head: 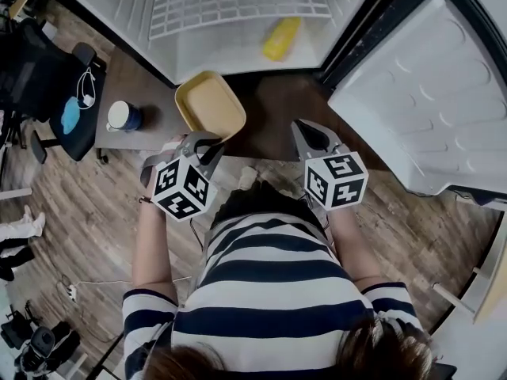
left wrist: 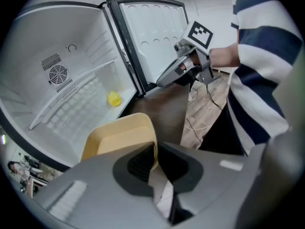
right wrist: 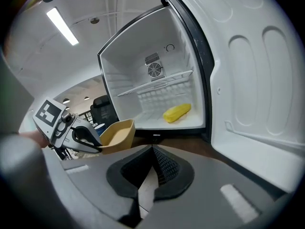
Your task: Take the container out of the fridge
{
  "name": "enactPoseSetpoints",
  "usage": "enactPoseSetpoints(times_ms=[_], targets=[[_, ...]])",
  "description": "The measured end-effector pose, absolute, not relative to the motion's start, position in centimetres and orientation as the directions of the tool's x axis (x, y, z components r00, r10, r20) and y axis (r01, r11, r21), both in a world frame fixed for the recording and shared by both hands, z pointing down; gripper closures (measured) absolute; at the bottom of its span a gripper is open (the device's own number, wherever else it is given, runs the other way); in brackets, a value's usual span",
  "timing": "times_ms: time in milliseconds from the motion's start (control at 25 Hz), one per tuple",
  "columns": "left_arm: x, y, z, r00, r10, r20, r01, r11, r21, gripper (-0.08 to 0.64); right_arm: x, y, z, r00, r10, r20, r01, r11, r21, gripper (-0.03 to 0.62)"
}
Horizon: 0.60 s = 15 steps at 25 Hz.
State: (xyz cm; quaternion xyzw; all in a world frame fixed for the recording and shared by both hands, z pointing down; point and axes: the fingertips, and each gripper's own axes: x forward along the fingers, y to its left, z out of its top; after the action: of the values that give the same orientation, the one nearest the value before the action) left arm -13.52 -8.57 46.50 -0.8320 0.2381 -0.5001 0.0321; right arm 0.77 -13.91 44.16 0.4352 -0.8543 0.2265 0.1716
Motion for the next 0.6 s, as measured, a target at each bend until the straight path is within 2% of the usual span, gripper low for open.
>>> enactPoseSetpoints(times_ms=[600], targets=[[-14.6, -5.0, 47.6, 0.410, -0.402, 0.819, -0.428, -0.878, -0.216, 0.560, -0.1, -14.7, 44.0, -0.568, -0.655, 0.498, -0.812, 0.544, -0.211, 0.600]])
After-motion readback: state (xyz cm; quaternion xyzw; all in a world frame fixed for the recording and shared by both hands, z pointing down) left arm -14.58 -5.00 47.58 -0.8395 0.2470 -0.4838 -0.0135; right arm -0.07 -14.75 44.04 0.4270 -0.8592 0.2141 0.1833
